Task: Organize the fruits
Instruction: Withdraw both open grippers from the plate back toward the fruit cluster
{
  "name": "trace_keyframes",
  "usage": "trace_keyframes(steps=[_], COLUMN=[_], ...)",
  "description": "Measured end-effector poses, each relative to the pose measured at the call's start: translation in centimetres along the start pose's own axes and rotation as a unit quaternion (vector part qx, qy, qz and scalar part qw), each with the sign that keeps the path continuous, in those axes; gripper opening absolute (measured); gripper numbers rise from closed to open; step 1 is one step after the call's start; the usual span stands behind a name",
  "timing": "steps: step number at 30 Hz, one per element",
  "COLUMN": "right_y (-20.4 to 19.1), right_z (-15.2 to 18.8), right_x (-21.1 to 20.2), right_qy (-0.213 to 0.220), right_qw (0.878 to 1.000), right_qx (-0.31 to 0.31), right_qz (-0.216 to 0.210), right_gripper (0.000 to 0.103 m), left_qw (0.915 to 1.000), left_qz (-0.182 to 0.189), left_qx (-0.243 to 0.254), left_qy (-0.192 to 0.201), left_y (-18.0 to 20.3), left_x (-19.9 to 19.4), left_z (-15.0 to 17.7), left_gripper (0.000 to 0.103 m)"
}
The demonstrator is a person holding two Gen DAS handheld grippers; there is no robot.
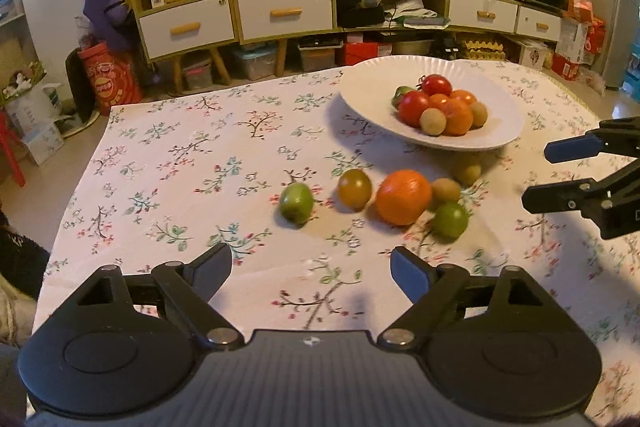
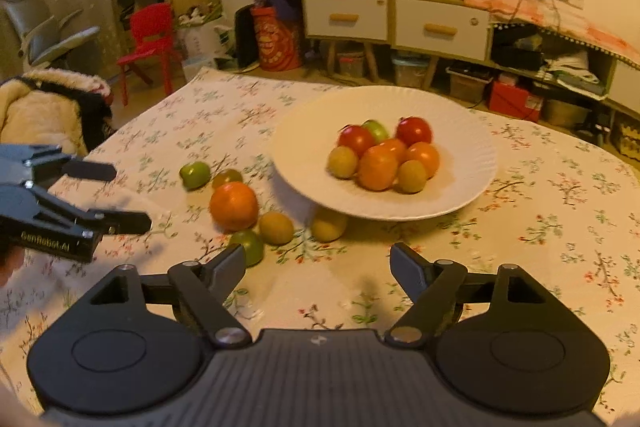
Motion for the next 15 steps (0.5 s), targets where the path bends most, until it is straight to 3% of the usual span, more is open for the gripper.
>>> trace_keyframes(steps=[15], right_y=[0.8], right_z=[0.9], right_x=[2.1], right_qy=[-0.004], right_qw=[1.000], right_qx=[0.015], right_qz=[0.021], right_gripper=[0.078], left_qw=[0.9999], left_qz=[0.009], left_qx=[0.011], left_qy=[0.000], left_y=[-0.1], left_x=[3.3], left_z=[0.6], left_gripper=[0.093])
Point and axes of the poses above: each gripper's, at about its wrist camera, not at the fingertips, and x roughly the way its jaws point, y to its right, z to its underside, the point moved 2 cm from there along x, roughly the way its jaws point, and after that the axes turned 7 degrees about x, right-handed, at the moved point
